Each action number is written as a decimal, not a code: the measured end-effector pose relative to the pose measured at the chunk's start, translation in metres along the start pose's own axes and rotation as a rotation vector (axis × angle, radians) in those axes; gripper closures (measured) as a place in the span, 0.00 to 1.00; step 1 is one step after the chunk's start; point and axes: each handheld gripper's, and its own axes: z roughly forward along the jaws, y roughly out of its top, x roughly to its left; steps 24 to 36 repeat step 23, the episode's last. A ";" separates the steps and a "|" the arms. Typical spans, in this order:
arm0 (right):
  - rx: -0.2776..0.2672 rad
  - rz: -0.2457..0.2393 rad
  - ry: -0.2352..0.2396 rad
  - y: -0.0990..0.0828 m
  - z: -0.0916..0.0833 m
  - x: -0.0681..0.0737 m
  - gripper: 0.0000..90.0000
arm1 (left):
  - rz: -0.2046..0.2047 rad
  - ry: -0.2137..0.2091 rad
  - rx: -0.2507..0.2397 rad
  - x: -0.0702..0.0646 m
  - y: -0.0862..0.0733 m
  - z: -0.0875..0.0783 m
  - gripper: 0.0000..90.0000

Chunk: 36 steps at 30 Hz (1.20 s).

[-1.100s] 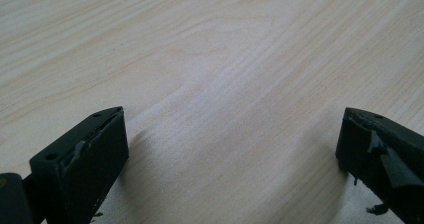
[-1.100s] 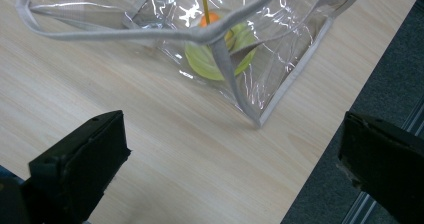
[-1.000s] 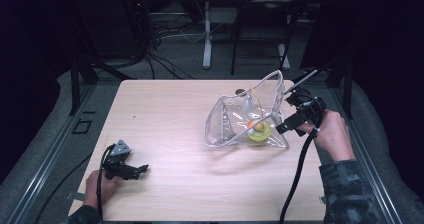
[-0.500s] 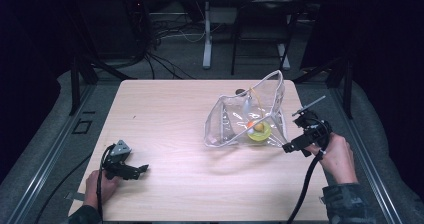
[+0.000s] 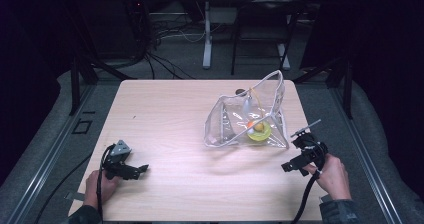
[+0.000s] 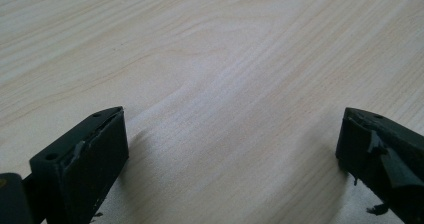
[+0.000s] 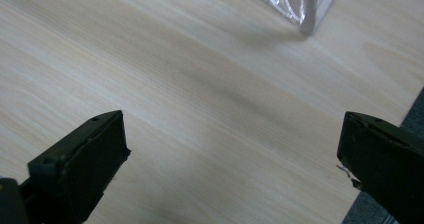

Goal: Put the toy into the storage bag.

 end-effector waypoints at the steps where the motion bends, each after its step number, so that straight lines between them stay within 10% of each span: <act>1: 0.001 0.006 0.000 -0.005 0.009 0.001 0.00 | -0.005 0.000 -0.001 0.000 0.000 0.000 0.00; 18: 0.128 0.010 -0.053 -0.042 0.070 0.009 0.00 | -0.001 0.000 0.000 0.000 0.000 0.000 0.00; 36: 0.144 -0.010 -0.049 -0.044 0.072 0.007 0.00 | 0.001 0.000 0.000 0.000 0.000 0.000 0.00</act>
